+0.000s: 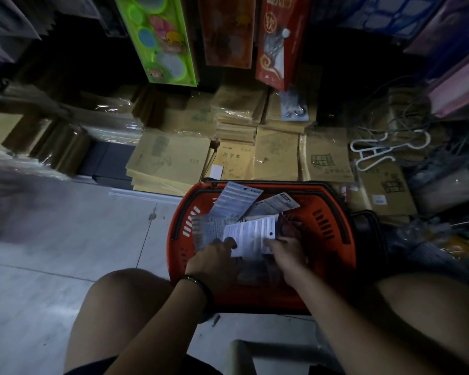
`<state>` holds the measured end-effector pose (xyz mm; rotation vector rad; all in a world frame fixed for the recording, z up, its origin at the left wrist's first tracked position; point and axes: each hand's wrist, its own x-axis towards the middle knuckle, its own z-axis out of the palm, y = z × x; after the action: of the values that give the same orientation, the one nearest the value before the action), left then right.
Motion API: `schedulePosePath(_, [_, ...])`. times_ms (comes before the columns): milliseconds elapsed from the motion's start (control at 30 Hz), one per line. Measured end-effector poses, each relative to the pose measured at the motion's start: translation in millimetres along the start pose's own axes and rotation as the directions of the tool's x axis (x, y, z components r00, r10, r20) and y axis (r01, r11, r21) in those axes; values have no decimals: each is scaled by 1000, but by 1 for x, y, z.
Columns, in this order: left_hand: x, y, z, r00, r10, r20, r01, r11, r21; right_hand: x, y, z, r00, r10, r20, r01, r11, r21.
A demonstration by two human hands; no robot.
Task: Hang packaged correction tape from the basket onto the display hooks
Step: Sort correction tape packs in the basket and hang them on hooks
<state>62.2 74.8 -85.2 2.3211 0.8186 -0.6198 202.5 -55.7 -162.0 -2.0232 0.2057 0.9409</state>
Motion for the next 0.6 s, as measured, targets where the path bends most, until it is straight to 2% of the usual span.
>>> schedulePosePath(100, [-3,-4,2,998,9,-55,-11,1000,-27,-29,-33,-2,999,-51,14,49,994,94])
schedulePosePath(200, [-6,-9,2,993,37,-108,-45,997,-69,-56,-60,-3,983,24,183,-72,963,259])
schedulePosePath(267, [-8,-10,2,987,55,-151,-70,993,-97,-69,-72,-2,950,71,304,-165,940,298])
schedulePosePath(400, [-13,-16,-3,948,67,-310,-125,978,-169,-78,-85,0,899,29,438,-184,931,316])
schedulePosePath(467, [-17,-19,-8,941,-12,-338,-103,941,-321,-69,-89,2,927,-32,374,-82,955,286])
schedulePosePath(500, [-19,-21,-11,938,-61,-342,-95,902,-421,-61,-90,4,954,-86,287,20,974,227])
schedulePosePath(533, [-20,-22,-15,928,-111,-355,-93,856,-509,-51,-92,7,971,-168,171,149,982,116])
schedulePosePath(600, [-21,-25,-20,908,-175,-381,-97,797,-597,-31,-97,12,936,-352,-8,343,916,-206])
